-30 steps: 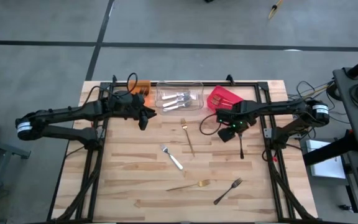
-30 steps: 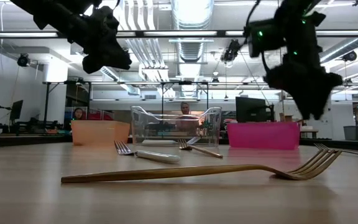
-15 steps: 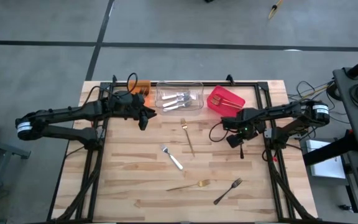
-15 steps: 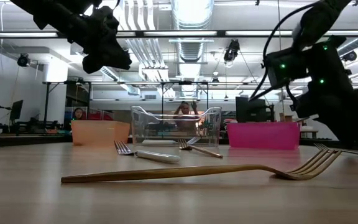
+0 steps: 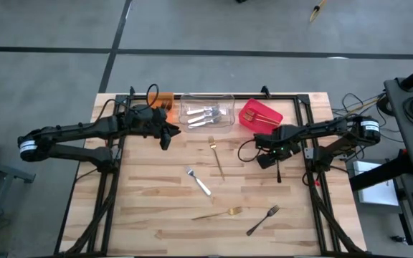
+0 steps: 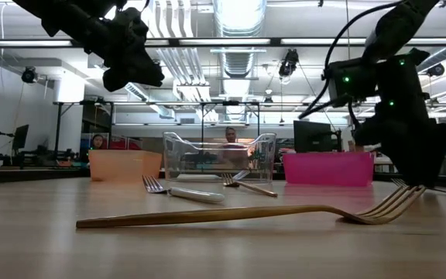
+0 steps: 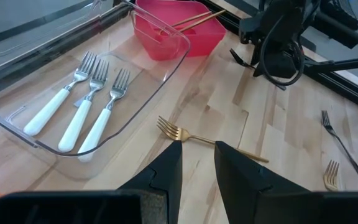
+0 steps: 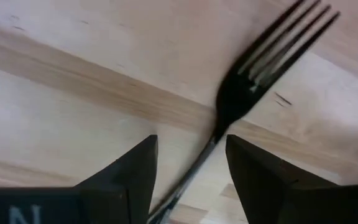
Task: Sort silverware by color (type)
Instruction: Put the black fork into the orange bin
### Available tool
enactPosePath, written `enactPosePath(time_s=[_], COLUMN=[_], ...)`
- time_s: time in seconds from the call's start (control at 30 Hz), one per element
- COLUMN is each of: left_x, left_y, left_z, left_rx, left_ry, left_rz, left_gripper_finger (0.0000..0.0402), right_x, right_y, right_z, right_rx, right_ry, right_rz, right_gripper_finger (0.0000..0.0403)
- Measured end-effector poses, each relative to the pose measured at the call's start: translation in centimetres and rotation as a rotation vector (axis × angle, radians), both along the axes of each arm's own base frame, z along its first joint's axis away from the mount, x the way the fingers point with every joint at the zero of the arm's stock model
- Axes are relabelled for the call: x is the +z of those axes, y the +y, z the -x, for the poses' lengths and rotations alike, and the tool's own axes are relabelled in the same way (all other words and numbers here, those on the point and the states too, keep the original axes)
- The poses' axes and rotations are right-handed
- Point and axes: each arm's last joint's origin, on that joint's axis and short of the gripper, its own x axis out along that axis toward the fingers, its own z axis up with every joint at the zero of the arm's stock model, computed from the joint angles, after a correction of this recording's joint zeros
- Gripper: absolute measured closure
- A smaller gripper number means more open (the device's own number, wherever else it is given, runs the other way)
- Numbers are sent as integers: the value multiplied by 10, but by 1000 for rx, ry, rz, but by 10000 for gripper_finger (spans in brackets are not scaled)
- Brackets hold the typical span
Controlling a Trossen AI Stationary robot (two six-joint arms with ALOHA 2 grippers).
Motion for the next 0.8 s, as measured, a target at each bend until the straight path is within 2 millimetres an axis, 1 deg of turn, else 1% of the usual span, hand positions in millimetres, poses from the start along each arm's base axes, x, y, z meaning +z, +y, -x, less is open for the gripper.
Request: enactPosePath(time_s=[0.13,0.23,0.57,0.7,0.8], left_x=[0,0,0,1,3], left_y=[0,0,0,0,0], left_z=[0,0,0,0,-1], left_rx=[0,0,0,0,0], left_ry=[0,0,-1,-11,-33], left_rz=[0,0,-1,-4,-11], left_gripper_finger=[325,325,325,325,325], right_x=[-6,-8,-10,-9,-4], right_y=[1,1,1,1,0], right_z=[2,4,1,1,0], right_rx=[-29,-38,-29,-4,51], right_ry=[-10,-6,-42,-51,-72], right_rz=[2,-1,3,4,6], right_gripper_finger=[241,266,384,391,392])
